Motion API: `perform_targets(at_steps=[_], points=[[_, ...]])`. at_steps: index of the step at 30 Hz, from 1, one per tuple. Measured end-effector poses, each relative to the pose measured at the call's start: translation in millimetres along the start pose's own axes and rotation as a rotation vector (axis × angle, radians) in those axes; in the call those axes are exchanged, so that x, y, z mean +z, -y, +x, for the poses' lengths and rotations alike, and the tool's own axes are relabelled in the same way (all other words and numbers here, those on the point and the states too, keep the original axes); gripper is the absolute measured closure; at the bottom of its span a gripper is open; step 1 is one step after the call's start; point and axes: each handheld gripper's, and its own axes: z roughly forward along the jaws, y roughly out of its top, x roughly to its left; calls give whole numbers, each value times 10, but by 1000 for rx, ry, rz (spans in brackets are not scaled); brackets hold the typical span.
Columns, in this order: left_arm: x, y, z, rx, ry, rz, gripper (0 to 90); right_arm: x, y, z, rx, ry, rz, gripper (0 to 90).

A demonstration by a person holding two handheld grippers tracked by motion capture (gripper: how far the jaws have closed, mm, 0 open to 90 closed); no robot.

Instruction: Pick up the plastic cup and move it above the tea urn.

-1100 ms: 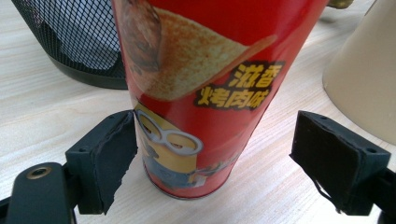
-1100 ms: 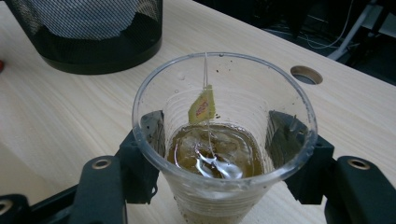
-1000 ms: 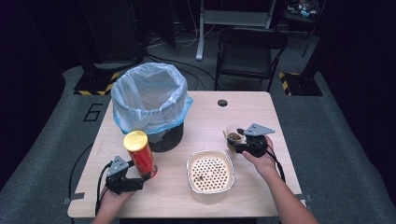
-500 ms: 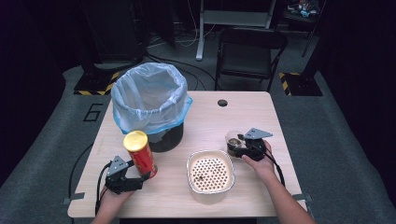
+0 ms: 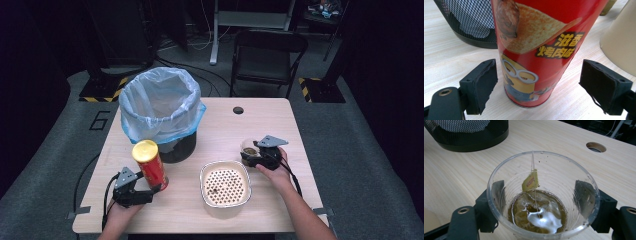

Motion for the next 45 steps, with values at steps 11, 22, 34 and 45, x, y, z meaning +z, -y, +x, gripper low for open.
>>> perform_targets(at_steps=[11,22,34,45], points=[[9,-2,-10,-10,1,-5,145,-9,-18,26,-20,-19,4,330],[13,-7,-11,-1,4,1,145,-4,-20,30,-29,-20,-1,347],[-1,-16,-13,1,7,-5,145,-205,-316,61,-79,-54,-32,353],[21,2,23,3,19,-3,144,-382,-835,208,-312,-94,-91,364]])
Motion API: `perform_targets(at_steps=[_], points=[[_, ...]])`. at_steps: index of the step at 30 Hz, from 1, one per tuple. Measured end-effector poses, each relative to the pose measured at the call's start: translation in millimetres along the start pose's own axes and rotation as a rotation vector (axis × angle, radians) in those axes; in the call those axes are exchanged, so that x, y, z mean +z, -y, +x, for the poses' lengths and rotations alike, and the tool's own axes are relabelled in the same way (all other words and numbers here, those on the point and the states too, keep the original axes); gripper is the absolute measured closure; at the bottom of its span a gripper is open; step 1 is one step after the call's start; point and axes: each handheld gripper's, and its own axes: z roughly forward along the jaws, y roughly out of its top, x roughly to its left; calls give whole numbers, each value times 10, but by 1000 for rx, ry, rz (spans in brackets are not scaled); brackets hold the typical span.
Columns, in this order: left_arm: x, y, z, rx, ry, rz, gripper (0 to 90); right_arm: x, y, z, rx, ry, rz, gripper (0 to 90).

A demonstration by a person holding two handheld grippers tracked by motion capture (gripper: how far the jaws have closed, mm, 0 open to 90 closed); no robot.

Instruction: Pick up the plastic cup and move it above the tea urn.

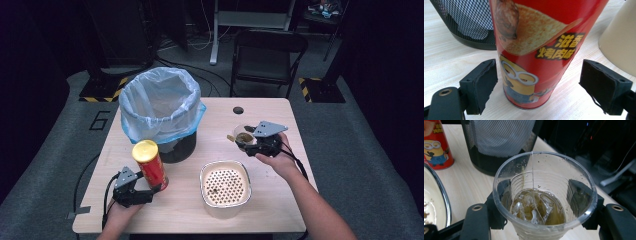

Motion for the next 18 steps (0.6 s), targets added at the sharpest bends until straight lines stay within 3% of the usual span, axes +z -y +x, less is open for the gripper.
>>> perform_targets(at_steps=[1,2,3,9,10,18], points=[[0,0,0,0,0,0,144,0,0,0,0,0,0,364],[11,-6,-4,-3,-1,-10,144,17,-40,23,-43,4,-30,364],[13,-12,-7,-1,1,-10,145,26,-50,33,-55,7,-35,364],[27,-24,-28,13,3,-9,143,69,-84,131,-141,-3,-37,366],[20,-27,-28,17,1,-9,143,81,-88,190,-194,-4,-32,366],[17,-19,-34,18,-9,-2,143,68,-104,308,-299,4,-53,366]])
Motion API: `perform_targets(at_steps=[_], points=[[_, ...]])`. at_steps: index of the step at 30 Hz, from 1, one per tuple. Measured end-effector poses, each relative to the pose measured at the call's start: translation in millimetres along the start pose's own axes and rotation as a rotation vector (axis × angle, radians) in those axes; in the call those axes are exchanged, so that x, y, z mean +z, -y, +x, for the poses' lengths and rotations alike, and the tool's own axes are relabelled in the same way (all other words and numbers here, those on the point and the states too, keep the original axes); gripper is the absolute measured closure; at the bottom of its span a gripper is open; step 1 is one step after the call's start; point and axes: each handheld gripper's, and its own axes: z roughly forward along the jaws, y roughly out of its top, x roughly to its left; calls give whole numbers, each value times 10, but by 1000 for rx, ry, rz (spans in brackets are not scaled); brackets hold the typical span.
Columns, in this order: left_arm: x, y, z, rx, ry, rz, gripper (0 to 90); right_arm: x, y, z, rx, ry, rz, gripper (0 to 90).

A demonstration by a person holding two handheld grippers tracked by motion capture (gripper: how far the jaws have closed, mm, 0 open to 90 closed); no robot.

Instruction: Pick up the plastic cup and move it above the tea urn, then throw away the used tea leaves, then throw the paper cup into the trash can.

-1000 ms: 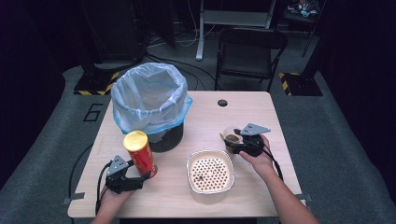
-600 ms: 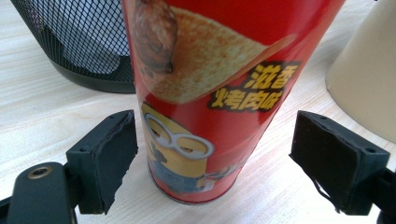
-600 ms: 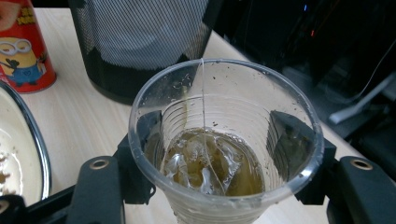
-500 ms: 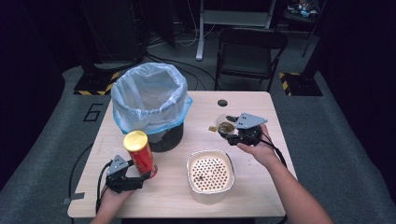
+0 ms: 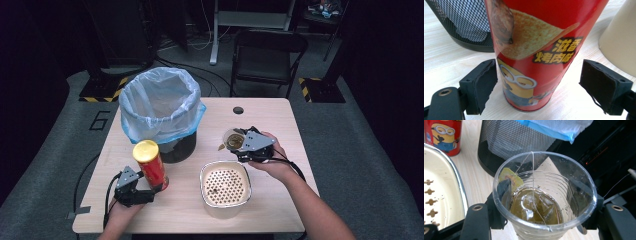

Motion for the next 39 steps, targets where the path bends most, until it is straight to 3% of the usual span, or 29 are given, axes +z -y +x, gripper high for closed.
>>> perform_targets(at_steps=[5,10,15,16,19,24,34,35,39], points=[[-12,8,11,-4,-10,-11,143,-23,-38,33,-34,-3,-2,366],[-25,4,11,-6,-10,-12,143,-36,-107,93,-119,8,-7,367],[-24,4,9,-3,-10,-11,143,-37,-125,132,-171,25,-6,368],[-24,4,7,-6,-11,-15,143,-29,-126,155,-204,29,-3,368],[-31,1,11,-1,-11,-11,143,-27,-126,189,-225,35,2,368],[-35,2,8,0,-10,-13,143,-26,-140,282,-327,59,-2,368],[-54,14,10,-1,-15,-5,143,-49,-175,392,-425,89,-24,366],[-53,17,9,0,-16,-5,143,-56,-182,417,-467,95,-29,366],[-61,17,9,-2,-17,-5,143,-63,-193,447,-521,96,-16,366]])
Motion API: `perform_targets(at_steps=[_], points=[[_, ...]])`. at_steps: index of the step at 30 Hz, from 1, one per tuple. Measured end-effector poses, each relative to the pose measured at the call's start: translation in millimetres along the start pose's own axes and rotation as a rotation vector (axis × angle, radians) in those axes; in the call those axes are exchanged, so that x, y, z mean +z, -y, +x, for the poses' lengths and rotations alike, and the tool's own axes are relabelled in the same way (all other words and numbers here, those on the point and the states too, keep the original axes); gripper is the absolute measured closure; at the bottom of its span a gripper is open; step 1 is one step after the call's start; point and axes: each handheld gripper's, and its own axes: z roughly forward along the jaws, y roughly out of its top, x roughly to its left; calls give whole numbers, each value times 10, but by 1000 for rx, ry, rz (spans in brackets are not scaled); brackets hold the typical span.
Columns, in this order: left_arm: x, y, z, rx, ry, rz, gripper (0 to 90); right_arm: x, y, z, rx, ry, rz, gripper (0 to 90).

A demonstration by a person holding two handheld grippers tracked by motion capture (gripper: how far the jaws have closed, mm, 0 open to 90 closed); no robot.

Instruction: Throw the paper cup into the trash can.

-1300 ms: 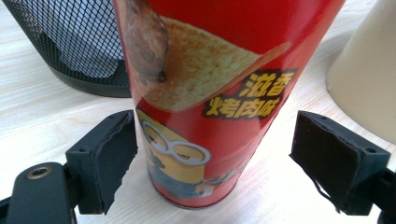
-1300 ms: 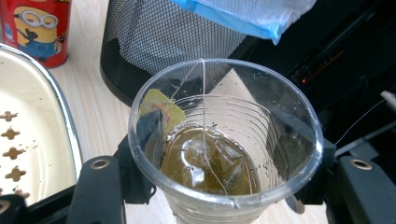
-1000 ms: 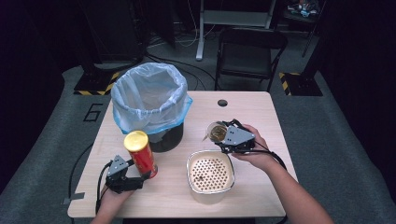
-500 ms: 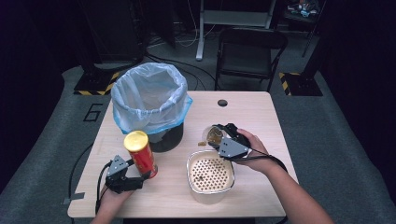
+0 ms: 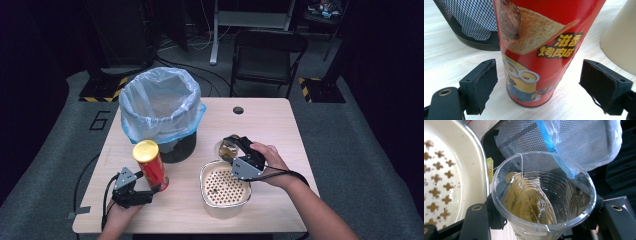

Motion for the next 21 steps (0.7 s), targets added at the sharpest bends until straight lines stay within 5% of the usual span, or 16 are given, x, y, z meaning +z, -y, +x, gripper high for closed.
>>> perform_targets(at_steps=[5,7,8,10,12,13,14,15,16,17,18,19,21], points=[[0,8,-3,-6,0,0,144,-44,-72,40,-93,14,-1,367],[-4,4,2,-3,1,0,144,-77,-135,100,-203,33,10,368],[-3,4,0,-4,-1,-3,144,-77,-135,100,-203,33,10,368],[-4,4,1,-2,0,0,144,-88,-192,189,-339,54,23,367],[-3,4,1,-2,1,1,144,-90,-205,222,-378,67,28,367],[-1,1,1,1,2,0,144,-87,-233,282,-484,96,40,366],[-1,1,1,1,2,0,144,-87,-233,282,-484,96,40,366],[3,2,-1,2,2,-1,144,-84,-259,321,-570,106,59,364],[3,2,-1,2,2,-1,144,-84,-259,321,-570,106,59,364],[5,3,-1,-1,2,1,144,-87,-286,358,-643,116,61,364],[5,3,-1,-1,2,1,144,-87,-286,358,-643,116,61,364],[2,2,0,-2,3,1,143,-89,-308,394,-728,140,60,364],[3,3,0,-3,1,-2,144,-92,-315,407,-765,137,62,364]])
